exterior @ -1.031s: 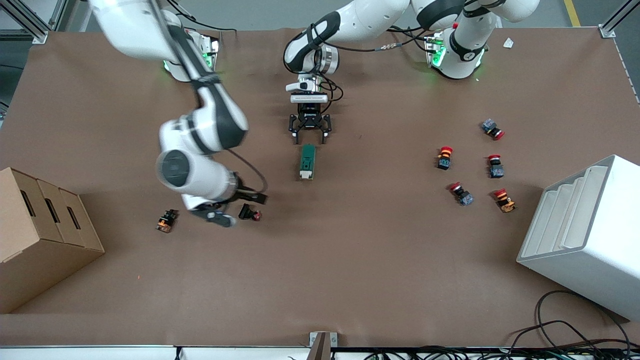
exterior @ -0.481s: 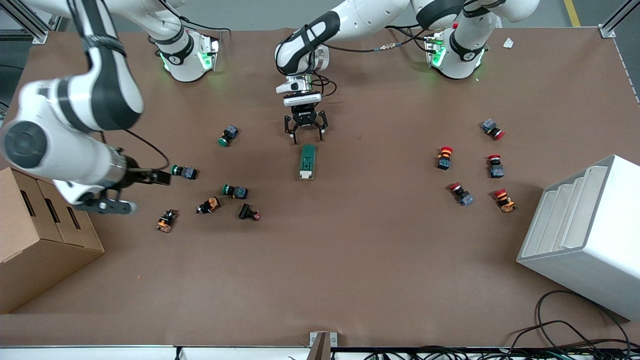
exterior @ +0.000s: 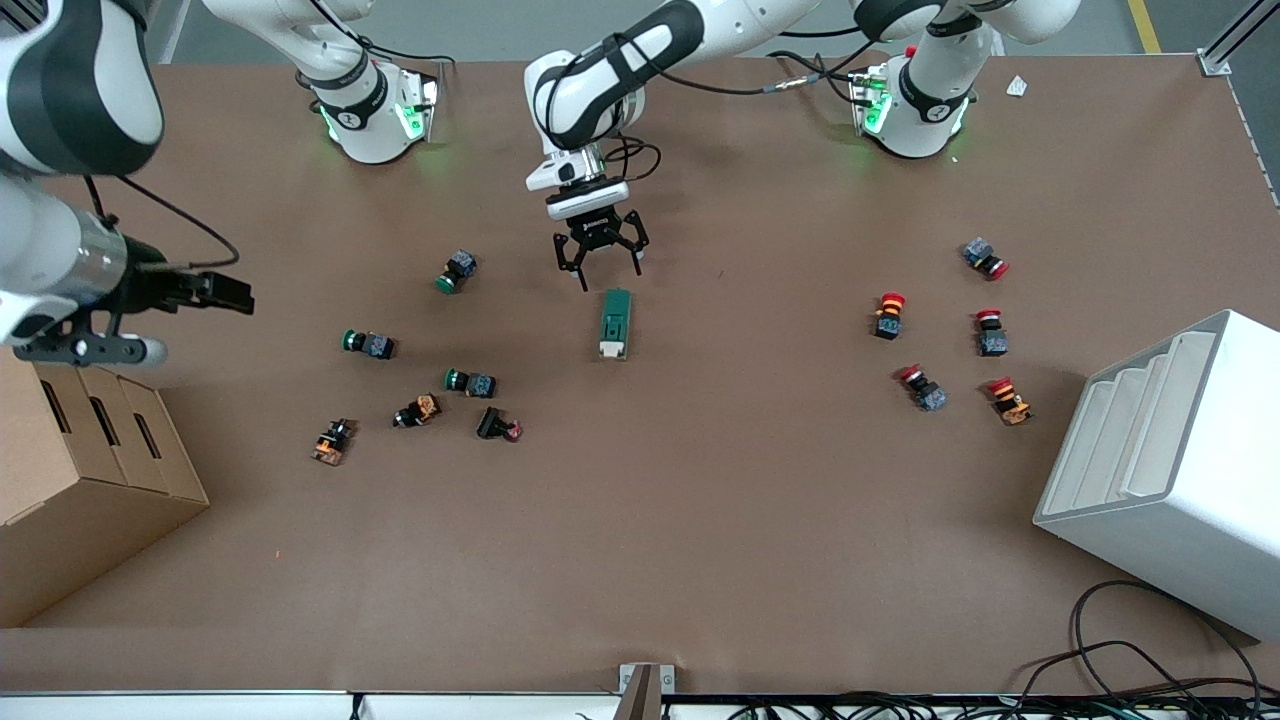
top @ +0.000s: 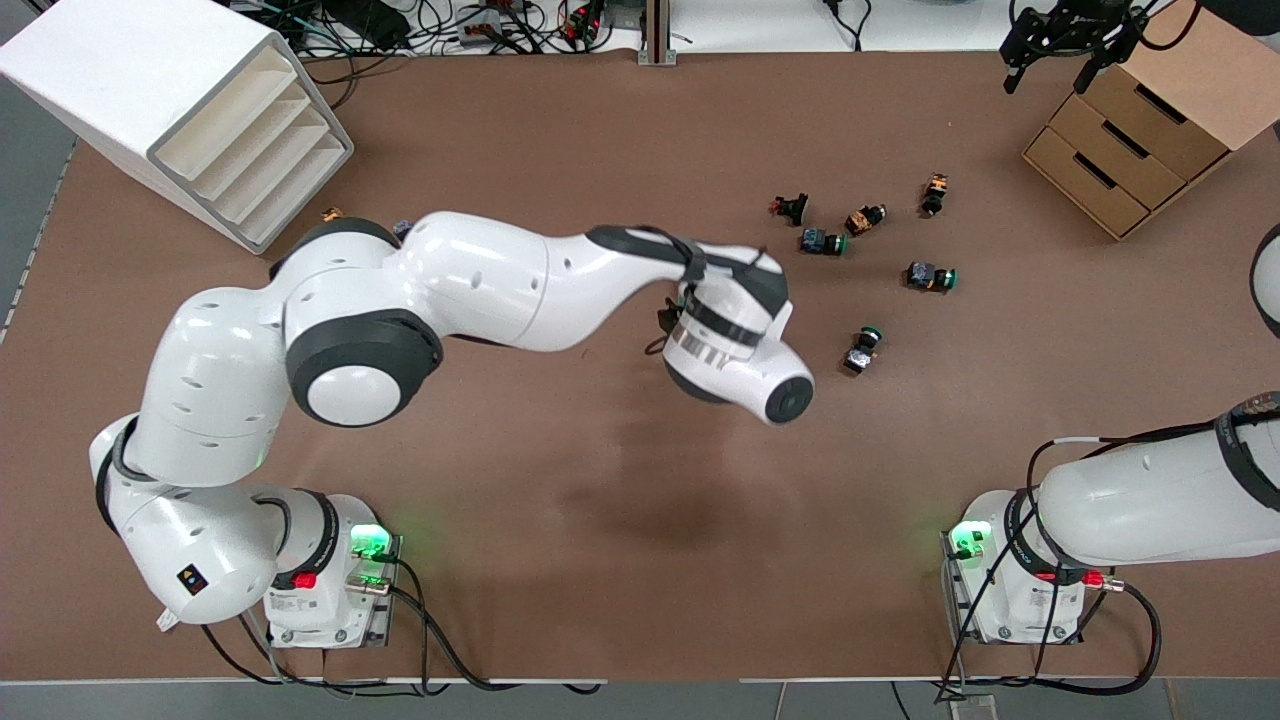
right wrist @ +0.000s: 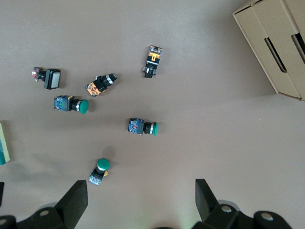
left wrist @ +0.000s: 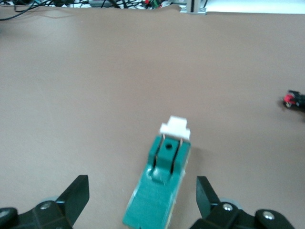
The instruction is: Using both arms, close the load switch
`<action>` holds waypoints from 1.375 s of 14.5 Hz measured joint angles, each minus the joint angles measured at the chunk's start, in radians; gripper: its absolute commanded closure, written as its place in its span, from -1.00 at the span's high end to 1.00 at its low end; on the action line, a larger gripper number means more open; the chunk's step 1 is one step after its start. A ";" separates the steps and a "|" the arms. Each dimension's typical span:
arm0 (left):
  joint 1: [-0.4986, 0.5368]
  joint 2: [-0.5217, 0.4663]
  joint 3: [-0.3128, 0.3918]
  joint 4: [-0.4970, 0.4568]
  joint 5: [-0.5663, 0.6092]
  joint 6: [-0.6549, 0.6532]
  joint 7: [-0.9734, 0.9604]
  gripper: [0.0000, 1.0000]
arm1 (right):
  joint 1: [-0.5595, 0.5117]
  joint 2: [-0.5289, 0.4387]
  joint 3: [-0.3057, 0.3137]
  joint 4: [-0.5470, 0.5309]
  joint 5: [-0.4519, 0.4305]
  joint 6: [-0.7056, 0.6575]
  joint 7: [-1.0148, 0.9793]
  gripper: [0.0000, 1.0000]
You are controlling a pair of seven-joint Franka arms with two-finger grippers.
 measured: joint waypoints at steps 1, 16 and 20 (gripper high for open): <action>0.019 -0.026 -0.001 0.014 -0.048 0.001 0.049 1.00 | 0.000 -0.010 0.001 0.000 0.000 -0.001 0.000 1.00; 0.596 -0.434 -0.002 0.114 -0.673 0.018 1.012 1.00 | -0.017 0.033 0.000 0.210 -0.008 -0.152 0.001 1.00; 0.727 -0.478 -0.002 0.137 -0.744 0.018 1.226 1.00 | -0.030 0.035 -0.001 0.198 -0.006 -0.164 0.001 1.00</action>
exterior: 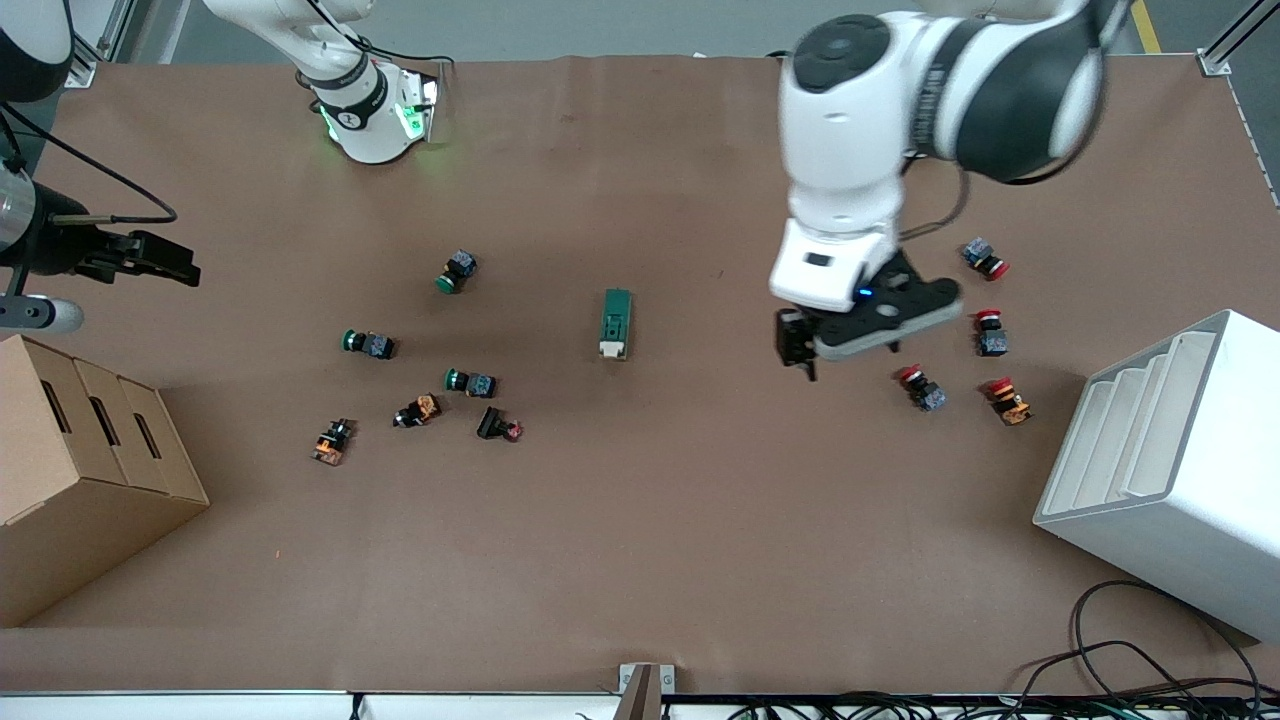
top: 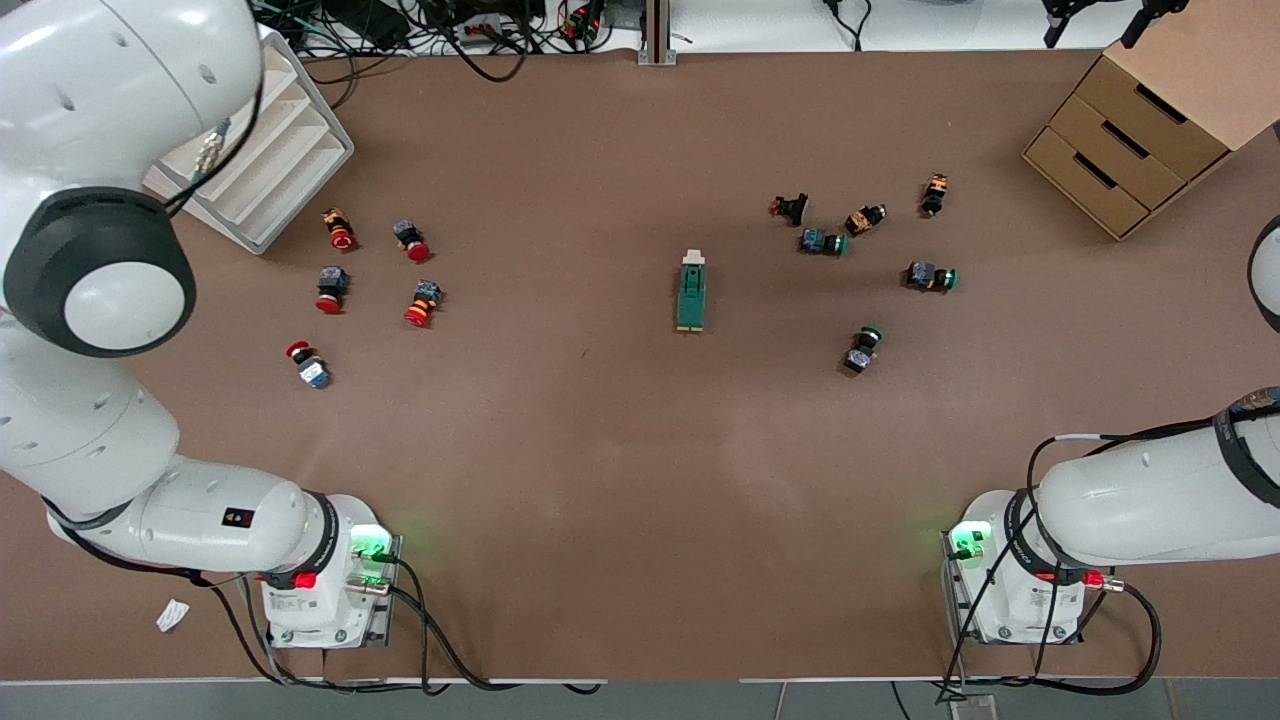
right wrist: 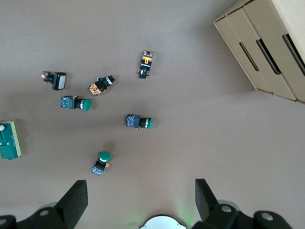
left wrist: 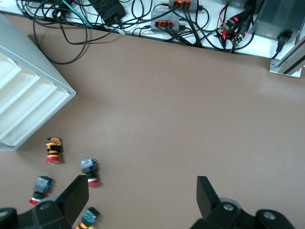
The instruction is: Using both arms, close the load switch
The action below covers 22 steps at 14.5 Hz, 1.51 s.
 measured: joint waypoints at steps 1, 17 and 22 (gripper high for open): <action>0.038 -0.015 0.000 0.003 -0.047 0.000 0.072 1.00 | -0.007 0.000 0.000 -0.006 0.001 -0.002 0.000 1.00; 0.059 -0.293 0.425 -0.115 -0.480 -0.198 0.893 1.00 | -0.014 -0.273 0.012 -0.261 0.017 0.073 0.000 1.00; 0.052 -0.342 0.428 -0.135 -0.491 -0.291 0.894 1.00 | -0.015 -0.289 0.001 -0.261 0.018 0.077 0.000 1.00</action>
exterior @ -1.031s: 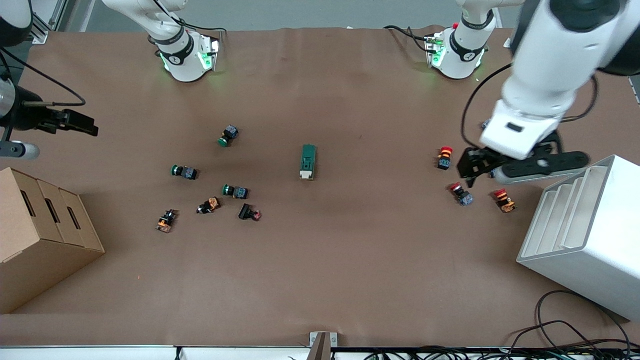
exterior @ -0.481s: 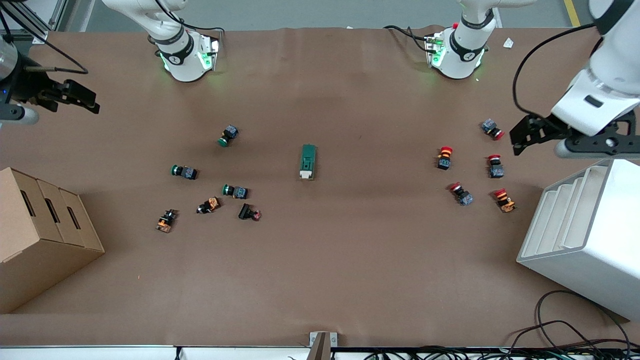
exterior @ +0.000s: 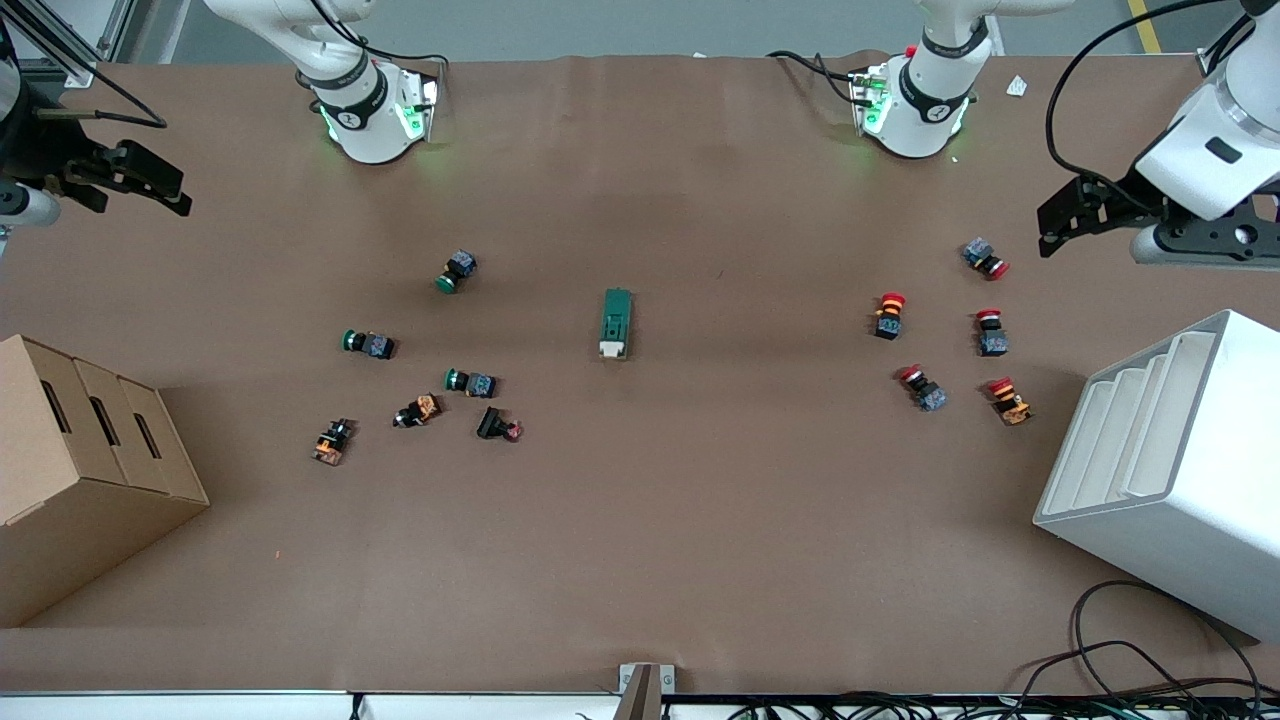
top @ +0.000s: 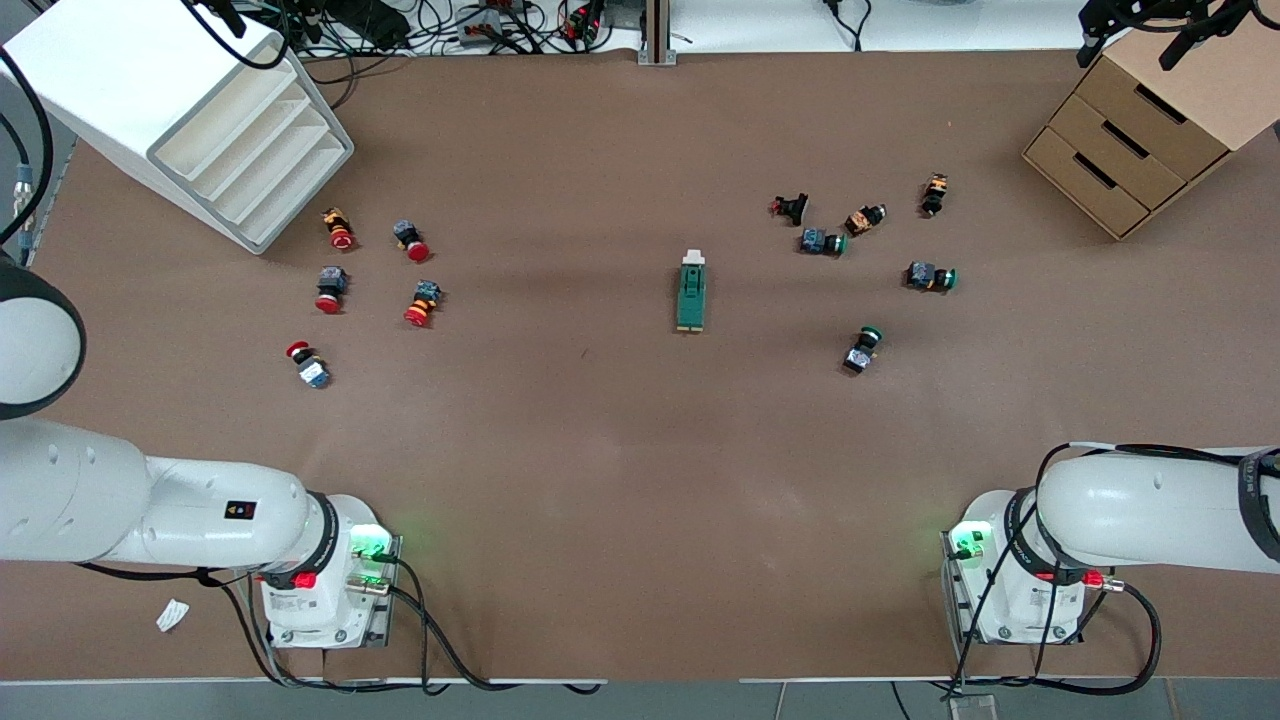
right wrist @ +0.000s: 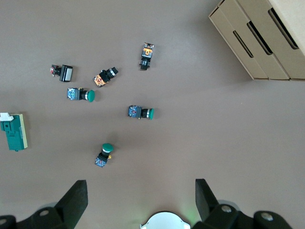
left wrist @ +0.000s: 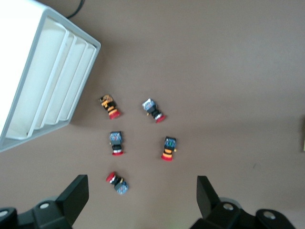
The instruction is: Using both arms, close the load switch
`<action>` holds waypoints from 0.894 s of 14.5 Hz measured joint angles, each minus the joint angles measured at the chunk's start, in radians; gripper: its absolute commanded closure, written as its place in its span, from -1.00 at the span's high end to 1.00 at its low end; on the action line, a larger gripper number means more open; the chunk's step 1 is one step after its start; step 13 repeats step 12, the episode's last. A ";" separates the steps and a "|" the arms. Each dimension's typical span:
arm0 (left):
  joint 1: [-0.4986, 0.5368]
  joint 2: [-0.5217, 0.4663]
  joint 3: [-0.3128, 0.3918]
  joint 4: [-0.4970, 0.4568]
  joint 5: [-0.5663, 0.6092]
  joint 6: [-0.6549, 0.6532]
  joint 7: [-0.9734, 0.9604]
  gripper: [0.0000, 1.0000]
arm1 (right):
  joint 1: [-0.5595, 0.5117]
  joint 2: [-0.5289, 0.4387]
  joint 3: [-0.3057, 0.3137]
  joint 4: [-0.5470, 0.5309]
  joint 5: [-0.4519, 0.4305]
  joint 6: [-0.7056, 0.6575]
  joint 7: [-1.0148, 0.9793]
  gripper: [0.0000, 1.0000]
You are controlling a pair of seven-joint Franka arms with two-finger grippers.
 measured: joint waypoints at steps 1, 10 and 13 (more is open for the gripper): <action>-0.001 -0.008 0.000 -0.003 0.000 -0.011 0.000 1.00 | 0.000 -0.003 -0.004 0.000 0.000 0.000 0.000 1.00; -0.002 -0.032 0.000 -0.013 -0.021 -0.018 0.000 1.00 | -0.001 0.042 -0.019 0.076 0.027 -0.010 0.005 1.00; -0.002 -0.028 0.000 -0.013 -0.025 -0.008 0.000 1.00 | -0.003 0.074 -0.028 0.111 0.034 -0.019 0.005 1.00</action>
